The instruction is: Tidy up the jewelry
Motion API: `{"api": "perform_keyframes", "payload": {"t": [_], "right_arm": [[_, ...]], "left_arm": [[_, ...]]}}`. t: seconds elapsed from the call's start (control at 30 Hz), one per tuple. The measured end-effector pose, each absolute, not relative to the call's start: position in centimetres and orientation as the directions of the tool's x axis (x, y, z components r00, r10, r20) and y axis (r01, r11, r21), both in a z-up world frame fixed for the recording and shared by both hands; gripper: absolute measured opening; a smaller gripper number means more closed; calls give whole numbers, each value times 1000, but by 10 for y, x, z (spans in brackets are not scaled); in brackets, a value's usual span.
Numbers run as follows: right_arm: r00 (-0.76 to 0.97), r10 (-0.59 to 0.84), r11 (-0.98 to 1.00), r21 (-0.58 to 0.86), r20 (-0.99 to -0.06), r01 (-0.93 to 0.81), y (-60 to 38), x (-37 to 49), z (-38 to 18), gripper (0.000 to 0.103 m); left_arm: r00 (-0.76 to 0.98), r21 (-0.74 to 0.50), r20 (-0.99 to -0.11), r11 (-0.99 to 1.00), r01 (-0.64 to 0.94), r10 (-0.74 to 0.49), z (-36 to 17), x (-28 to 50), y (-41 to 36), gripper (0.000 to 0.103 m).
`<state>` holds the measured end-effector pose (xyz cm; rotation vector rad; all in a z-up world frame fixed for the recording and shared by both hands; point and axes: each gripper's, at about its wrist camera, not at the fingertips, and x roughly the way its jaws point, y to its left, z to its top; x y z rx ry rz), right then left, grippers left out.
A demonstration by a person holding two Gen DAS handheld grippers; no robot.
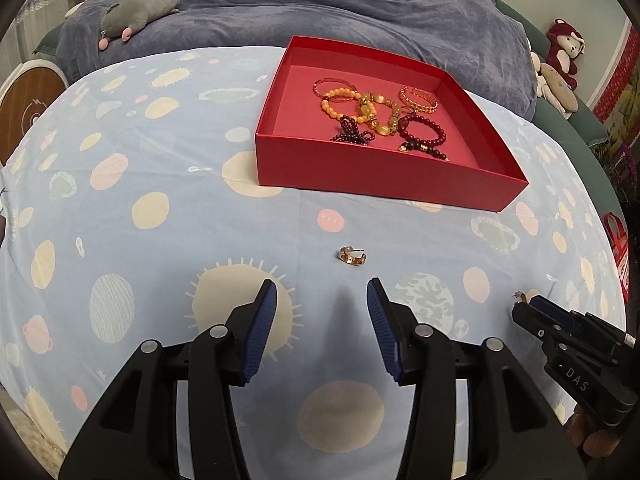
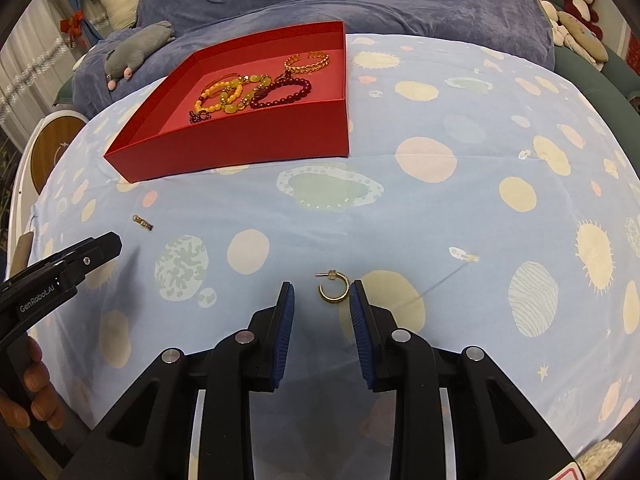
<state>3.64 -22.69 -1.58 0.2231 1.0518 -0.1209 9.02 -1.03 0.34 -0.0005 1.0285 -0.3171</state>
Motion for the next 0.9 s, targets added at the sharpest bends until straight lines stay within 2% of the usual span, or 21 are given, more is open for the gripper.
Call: {"api": "perform_keyframes", "payload": {"t": [0.3,0.47,0.9], "right_arm": [[493,-3,970,117,-870,212,-230,40,-19,28],[492,-15,974,98,-870,203,-227,39,-20,16],[493,15,972,130,-870,198,-224,37,-18,16]], "left_arm": [[468,-152,-843,952,264,-265,0,90,-13,45],[468,-154,-842,951,268,-268,0,90,-15,45],[477,-142,-836,946,290,-272,-3,104,-31,45]]}}
